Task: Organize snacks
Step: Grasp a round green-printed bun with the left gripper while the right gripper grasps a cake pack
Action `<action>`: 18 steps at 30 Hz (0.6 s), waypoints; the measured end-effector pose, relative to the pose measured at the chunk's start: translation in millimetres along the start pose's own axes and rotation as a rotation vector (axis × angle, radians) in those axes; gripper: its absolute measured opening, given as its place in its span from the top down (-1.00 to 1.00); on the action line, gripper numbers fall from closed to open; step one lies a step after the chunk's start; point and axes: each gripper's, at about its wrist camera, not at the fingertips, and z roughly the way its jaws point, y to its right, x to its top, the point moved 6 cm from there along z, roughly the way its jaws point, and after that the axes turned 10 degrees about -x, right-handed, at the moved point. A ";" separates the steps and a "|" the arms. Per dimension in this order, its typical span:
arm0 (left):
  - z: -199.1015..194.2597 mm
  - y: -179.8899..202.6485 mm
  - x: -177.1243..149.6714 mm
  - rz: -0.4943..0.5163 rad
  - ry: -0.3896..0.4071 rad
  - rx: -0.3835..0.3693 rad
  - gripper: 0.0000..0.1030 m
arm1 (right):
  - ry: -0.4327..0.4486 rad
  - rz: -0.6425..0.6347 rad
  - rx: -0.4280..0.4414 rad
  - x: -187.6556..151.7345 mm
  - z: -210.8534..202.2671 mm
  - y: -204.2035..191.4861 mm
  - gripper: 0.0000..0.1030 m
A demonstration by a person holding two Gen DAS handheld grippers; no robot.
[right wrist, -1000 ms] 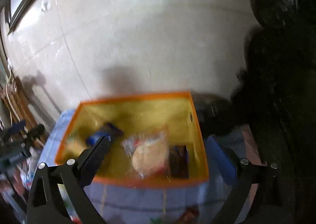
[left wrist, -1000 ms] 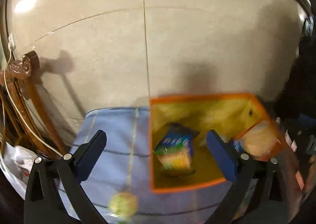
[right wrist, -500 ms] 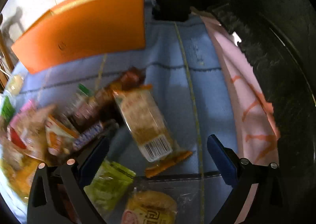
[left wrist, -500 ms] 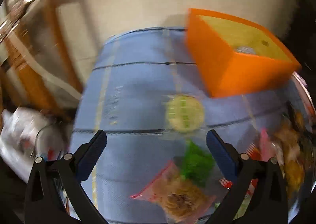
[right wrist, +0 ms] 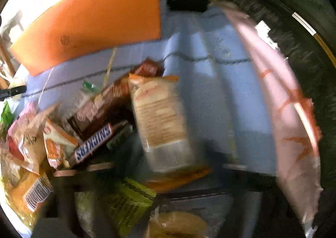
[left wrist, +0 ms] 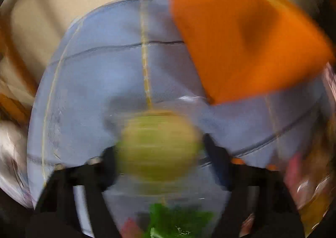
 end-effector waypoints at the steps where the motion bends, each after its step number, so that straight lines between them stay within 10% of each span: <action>1: -2.3 -2.5 1.5 -0.006 -0.027 0.014 -0.07 | -0.012 -0.004 -0.017 0.8 -2.6 -1.6 0.30; 18: -116.7 66.4 5.6 0.039 0.121 -0.092 -0.06 | 0.232 0.093 0.073 60.5 -111.1 -4.6 0.30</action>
